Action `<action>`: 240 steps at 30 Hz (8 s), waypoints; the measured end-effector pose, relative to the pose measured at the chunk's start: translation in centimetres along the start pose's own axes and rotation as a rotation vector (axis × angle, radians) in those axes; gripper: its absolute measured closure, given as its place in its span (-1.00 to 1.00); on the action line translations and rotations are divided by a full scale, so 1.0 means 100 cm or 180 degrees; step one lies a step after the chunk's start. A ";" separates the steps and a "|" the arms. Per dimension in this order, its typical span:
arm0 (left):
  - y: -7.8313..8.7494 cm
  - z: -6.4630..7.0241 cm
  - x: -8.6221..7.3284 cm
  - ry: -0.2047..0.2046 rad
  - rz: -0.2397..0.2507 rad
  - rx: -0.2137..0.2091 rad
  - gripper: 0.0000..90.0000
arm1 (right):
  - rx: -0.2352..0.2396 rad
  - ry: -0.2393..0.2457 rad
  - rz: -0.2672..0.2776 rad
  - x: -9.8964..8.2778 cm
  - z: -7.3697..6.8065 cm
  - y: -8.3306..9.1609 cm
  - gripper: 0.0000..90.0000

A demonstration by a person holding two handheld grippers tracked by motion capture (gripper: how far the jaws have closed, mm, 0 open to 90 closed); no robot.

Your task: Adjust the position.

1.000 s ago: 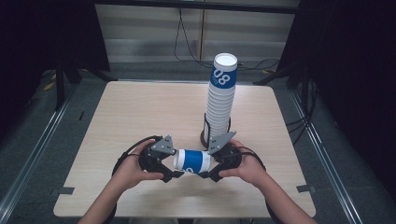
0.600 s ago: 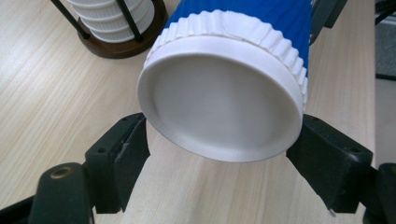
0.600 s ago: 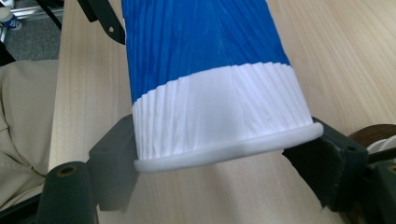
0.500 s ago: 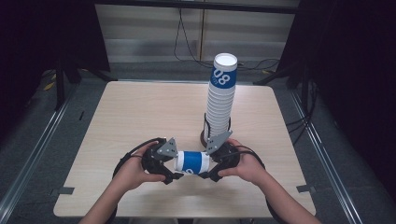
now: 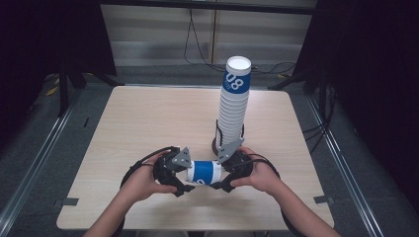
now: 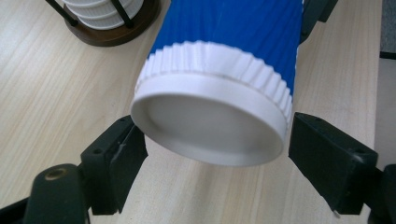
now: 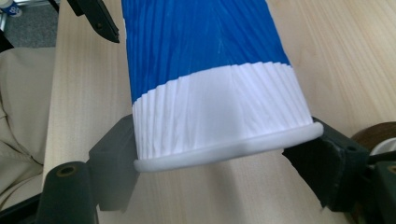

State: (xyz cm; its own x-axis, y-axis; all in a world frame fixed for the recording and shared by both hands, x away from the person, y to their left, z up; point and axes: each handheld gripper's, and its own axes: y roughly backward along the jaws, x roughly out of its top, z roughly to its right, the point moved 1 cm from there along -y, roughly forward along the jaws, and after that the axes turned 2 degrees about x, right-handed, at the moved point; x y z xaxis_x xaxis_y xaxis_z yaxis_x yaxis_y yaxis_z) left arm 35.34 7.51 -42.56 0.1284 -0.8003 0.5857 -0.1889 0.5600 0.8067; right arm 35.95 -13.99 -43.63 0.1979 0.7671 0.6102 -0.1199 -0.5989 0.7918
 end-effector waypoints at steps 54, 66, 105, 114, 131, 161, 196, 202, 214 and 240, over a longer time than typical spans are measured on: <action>-0.017 0.007 0.024 -0.0238 -0.0261 -0.0167 -0.39 | 0.0019 0.0291 -0.0275 0.012 -0.009 0.001 -0.55; -0.018 0.006 0.018 -0.0179 -0.0184 -0.0239 -0.38 | 0.0055 0.0371 -0.0240 0.014 -0.010 0.002 -0.55; -0.005 -0.003 -0.003 0.0211 0.0315 -0.0411 -0.39 | 0.0105 -0.0065 0.0582 -0.013 -0.005 0.013 -0.72; -0.003 -0.009 -0.010 0.0340 0.0494 -0.0479 -0.39 | 0.0181 -0.0189 0.0798 -0.016 -0.006 0.017 -0.72; -0.008 -0.011 -0.014 0.0474 0.0727 -0.0625 -0.39 | 0.0179 -0.0294 0.1029 -0.015 -0.006 0.019 -0.72; -0.009 -0.010 -0.017 0.0602 0.0979 -0.0792 -0.40 | 0.0201 -0.0290 0.1108 -0.009 -0.003 0.016 -0.76; -0.007 -0.007 -0.016 0.0488 0.1125 -0.0806 -0.39 | 0.0460 -0.0241 0.1200 0.003 -0.003 0.008 -0.73; -0.007 -0.008 -0.018 0.0451 0.1104 -0.0787 -0.39 | 0.0479 -0.0276 0.1204 0.002 -0.003 0.006 -0.68; -0.008 -0.008 -0.017 0.0451 0.1043 -0.0716 -0.43 | 0.0420 -0.0258 0.1160 0.002 -0.004 0.008 -0.62; -0.011 -0.011 -0.021 0.0430 0.0889 -0.0609 -0.48 | 0.0327 -0.0292 0.1075 0.000 -0.003 0.013 -0.48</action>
State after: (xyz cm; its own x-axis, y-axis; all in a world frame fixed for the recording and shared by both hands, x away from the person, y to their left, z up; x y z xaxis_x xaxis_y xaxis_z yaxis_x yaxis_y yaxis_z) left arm 36.34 8.85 -44.57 0.2275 -0.5826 0.7803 -0.0508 0.7931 0.6070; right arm 35.55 -14.69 -42.60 0.2509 0.5010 0.8283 -0.0959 -0.8386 0.5363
